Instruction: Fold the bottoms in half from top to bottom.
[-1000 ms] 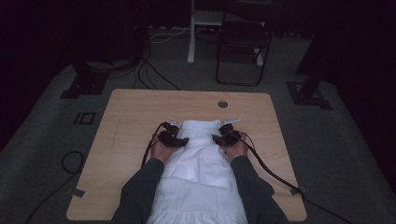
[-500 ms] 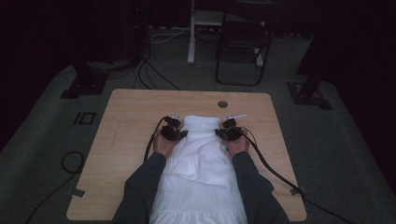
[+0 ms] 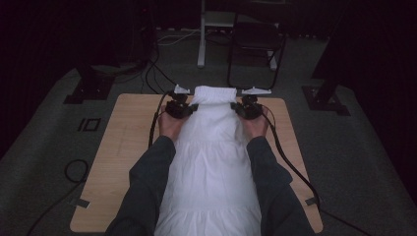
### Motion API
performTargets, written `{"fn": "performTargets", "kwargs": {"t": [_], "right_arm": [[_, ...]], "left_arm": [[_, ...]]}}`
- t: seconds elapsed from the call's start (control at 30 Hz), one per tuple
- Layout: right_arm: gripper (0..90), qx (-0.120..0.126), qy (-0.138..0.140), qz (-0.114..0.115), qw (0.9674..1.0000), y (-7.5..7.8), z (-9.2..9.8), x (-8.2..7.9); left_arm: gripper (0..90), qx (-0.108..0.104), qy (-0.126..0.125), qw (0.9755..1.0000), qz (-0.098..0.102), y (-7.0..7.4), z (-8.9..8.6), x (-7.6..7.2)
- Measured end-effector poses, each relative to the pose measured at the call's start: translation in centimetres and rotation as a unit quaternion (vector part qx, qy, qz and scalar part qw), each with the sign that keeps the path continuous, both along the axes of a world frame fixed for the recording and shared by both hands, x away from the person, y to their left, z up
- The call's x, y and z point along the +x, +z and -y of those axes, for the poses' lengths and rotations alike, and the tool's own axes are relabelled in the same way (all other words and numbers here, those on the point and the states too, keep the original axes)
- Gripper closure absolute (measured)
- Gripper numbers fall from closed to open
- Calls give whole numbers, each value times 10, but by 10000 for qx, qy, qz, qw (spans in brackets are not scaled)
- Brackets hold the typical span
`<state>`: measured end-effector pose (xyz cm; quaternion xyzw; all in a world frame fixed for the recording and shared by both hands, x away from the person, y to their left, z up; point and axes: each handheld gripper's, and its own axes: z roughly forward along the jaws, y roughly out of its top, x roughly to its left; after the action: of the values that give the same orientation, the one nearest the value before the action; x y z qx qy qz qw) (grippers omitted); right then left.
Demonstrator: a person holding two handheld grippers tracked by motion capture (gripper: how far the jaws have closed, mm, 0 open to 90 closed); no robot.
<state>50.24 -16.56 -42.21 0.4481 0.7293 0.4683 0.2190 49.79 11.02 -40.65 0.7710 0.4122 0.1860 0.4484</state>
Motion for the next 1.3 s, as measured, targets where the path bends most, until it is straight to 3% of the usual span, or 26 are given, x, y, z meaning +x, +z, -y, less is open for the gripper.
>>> {"fn": "performTargets", "kwargs": {"t": [0.03,0.1,0.27,0.37,0.43,0.53,0.63,0.73,0.8,0.87,0.93,1.0,1.03,1.07,1.1,1.13,1.23,1.3], "right_arm": [[850,0,0,0,10000,0,0,0],[850,7,55,85,9999,18,0,0],[850,-70,398,43,9992,19,1,-20],[850,-108,592,66,9982,17,5,-41],[850,-194,741,118,9970,16,7,-59],[849,-214,965,159,9950,11,14,-88],[848,-116,1194,74,9927,0,20,-118],[848,-182,1382,-59,9902,-20,23,-148],[849,-196,1466,-219,9888,-39,24,-167],[848,-356,1520,-369,9870,-59,21,-183],[847,-506,1579,-542,9847,-79,17,-195],[844,-640,1640,-740,9816,-95,13,-203],[844,-640,1640,-740,9816,-95,13,-203],[842,-670,1670,-825,9802,-103,11,-205],[839,-699,1712,-1038,9773,-116,7,-206],[838,-713,1707,-1101,9765,-121,5,-206],[832,-736,1708,-1223,9749,-130,0,-201],[831,-877,1707,-1215,9739,-133,-5,-197]], "left_arm": [[840,0,0,10000,0,0,0,0],[840,36,-31,9999,93,9,-1,-6],[840,227,-276,9992,160,9,-6,-31],[840,149,-489,9982,314,9,-9,-56],[840,191,-612,9975,287,5,-11,-73],[840,71,-854,9959,280,-5,-13,-103],[840,-7,-1082,9938,266,-15,-16,-137],[838,105,-1311,9912,140,-34,-17,-168],[838,106,-1409,9899,-108,-53,-17,-185],[836,283,-1465,9878,-436,-78,-17,-198],[835,400,-1487,9854,-733,-99,-16,-203],[834,654,-1508,9814,-994,-121,-15,-205],[834,654,-1508,9814,-994,-121,-15,-205],[834,913,-1478,9790,-1070,-138,-15,-201],[833,880,-1470,9791,-1097,-144,-16,-197],[833,761,-1452,9803,-1107,-145,-18,-191],[832,1088,-1314,9817,-842,-143,-16,-176],[832,1153,-1258,9818,-835,-142,-14,-166]]}}
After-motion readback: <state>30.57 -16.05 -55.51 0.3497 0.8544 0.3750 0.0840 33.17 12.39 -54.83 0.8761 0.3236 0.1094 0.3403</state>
